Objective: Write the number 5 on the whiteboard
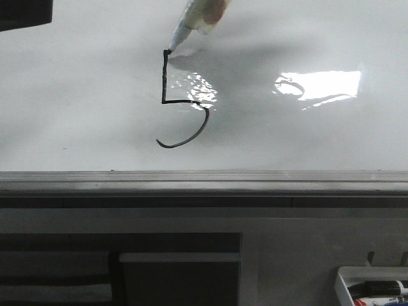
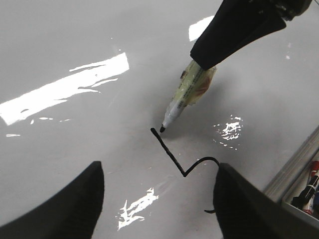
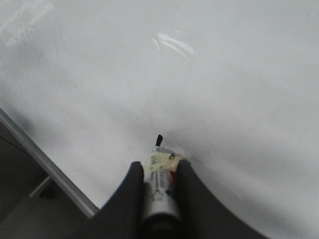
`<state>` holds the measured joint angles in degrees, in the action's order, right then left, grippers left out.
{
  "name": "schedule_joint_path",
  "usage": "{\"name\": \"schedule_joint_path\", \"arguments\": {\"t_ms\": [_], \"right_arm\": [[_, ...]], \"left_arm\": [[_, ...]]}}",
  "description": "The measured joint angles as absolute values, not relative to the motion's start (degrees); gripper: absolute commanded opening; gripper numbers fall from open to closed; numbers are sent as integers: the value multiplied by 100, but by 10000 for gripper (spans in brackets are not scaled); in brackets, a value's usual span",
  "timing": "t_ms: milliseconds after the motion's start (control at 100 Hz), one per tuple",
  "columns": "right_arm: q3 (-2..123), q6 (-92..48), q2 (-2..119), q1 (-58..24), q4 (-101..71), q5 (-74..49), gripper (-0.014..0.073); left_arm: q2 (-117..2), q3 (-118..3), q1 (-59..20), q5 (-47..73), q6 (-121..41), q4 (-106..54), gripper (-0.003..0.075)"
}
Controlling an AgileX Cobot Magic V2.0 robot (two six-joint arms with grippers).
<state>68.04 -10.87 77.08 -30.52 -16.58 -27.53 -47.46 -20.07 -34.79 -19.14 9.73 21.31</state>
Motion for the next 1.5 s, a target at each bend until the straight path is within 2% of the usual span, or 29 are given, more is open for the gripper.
{"name": "schedule_joint_path", "arguments": {"t_ms": [430, 1160, 1360, 1500], "right_arm": [[6813, -1087, 7871, -3052, -1696, -2649, -61], [6851, -1050, 7639, -2431, -1765, -3229, -61], [6851, -1116, 7430, -2505, -1483, -3326, -61], [6841, -1296, 7187, -2854, -1348, -3779, -61]], "left_arm": [[-4746, -2007, -3479, -1891, 973, 2131, 438], [-4746, -2007, -3479, -1891, 973, 2131, 438], [-4746, -2007, -3479, -1968, 973, 2254, 438], [-4856, -2007, -3702, -2291, 973, 2390, 438]]}}
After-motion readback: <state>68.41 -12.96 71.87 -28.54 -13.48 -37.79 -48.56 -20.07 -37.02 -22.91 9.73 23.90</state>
